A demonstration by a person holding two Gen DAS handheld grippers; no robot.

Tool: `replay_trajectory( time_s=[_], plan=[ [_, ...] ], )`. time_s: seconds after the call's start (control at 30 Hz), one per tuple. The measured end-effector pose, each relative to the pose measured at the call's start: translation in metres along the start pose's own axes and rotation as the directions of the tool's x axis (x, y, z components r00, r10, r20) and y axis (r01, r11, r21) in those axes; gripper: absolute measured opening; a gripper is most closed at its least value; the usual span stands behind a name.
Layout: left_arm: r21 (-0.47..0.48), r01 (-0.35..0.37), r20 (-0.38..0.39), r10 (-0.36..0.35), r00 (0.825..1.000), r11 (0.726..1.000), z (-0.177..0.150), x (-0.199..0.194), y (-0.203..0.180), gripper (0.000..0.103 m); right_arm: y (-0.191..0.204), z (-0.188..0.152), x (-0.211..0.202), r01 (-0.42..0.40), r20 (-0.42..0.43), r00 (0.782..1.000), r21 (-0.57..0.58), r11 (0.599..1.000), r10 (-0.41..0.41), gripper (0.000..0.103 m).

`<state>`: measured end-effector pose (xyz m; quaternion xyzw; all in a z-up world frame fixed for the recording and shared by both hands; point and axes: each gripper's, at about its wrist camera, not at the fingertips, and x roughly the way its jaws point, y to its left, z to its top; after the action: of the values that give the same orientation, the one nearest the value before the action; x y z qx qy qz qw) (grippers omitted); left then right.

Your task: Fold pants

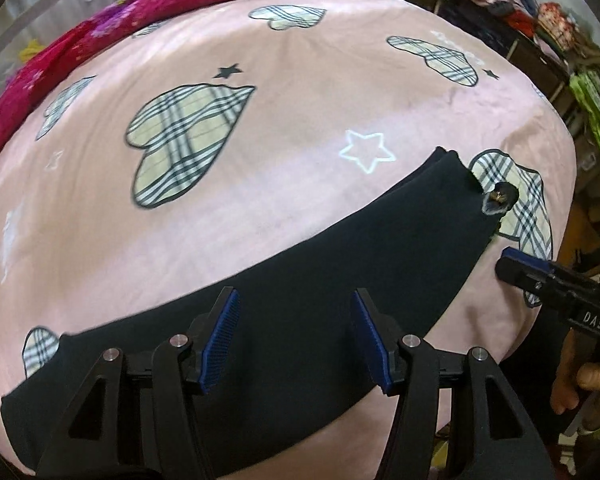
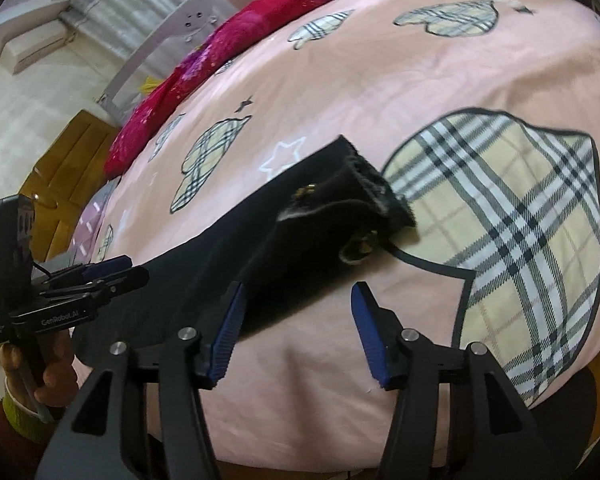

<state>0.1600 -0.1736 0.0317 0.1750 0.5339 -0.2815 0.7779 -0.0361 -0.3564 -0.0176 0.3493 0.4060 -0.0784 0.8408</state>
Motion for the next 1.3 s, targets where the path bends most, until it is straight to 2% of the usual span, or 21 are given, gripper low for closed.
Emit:
replay_trajectory(
  time_s=[0.1, 0.2, 0.53, 0.6, 0.67, 0.73, 0.77, 0.8, 0.93, 1.2, 1.3],
  plan=[
    [0.024, 0.018, -0.021, -0.018, 1.000, 1.000, 0.011, 0.010, -0.007, 0.059, -0.006, 0.002, 0.004, -0.030, 0.000, 1.000, 0.040, 0.999, 0.030, 0.059],
    [0.041, 0.033, -0.033, -0.031, 0.999, 0.999, 0.021, 0.018, -0.014, 0.059, -0.009, 0.004, 0.008, -0.051, 0.004, 0.999, 0.060, 0.997, 0.050, 0.065],
    [0.107, 0.149, -0.115, -0.137, 0.984, 0.983, 0.050, 0.054, -0.043, 0.060, -0.030, 0.011, 0.018, -0.132, 0.049, 0.991, 0.170, 0.976, 0.126, 0.065],
    [0.113, 0.158, -0.132, -0.143, 0.981, 0.981, 0.054, 0.063, -0.047, 0.060, -0.032, 0.012, 0.018, -0.133, 0.056, 0.991, 0.166, 0.977, 0.125, 0.059],
    [0.115, 0.166, -0.139, -0.150, 0.979, 0.979, 0.058, 0.068, -0.051, 0.060, -0.034, 0.012, 0.018, -0.116, 0.059, 0.992, 0.158, 0.981, 0.108, 0.040],
    [0.119, 0.175, -0.144, -0.157, 0.977, 0.977, 0.061, 0.073, -0.054, 0.060, -0.038, 0.012, 0.020, -0.112, 0.057, 0.993, 0.162, 0.980, 0.104, 0.027],
    [0.124, 0.176, -0.146, -0.157, 0.977, 0.977, 0.063, 0.075, -0.056, 0.060, -0.041, 0.012, 0.020, -0.119, 0.062, 0.992, 0.174, 0.978, 0.110, 0.016],
    [0.132, 0.171, -0.148, -0.151, 0.977, 0.976, 0.066, 0.080, -0.060, 0.060, -0.046, 0.012, 0.019, -0.127, 0.071, 0.991, 0.186, 0.974, 0.116, 0.013],
    [0.146, 0.196, -0.178, -0.169, 0.969, 0.970, 0.077, 0.094, -0.071, 0.060, -0.056, 0.010, 0.012, -0.162, 0.128, 0.982, 0.216, 0.963, 0.137, 0.011],
    [0.164, 0.285, -0.234, -0.243, 0.941, 0.944, 0.102, 0.121, -0.093, 0.059, -0.061, 0.006, 0.011, -0.173, 0.158, 0.978, 0.225, 0.959, 0.139, 0.011],
    [0.165, 0.312, -0.234, -0.270, 0.934, 0.936, 0.109, 0.128, -0.100, 0.047, -0.063, 0.006, 0.012, -0.170, 0.155, 0.978, 0.219, 0.961, 0.138, 0.011]
  ],
)
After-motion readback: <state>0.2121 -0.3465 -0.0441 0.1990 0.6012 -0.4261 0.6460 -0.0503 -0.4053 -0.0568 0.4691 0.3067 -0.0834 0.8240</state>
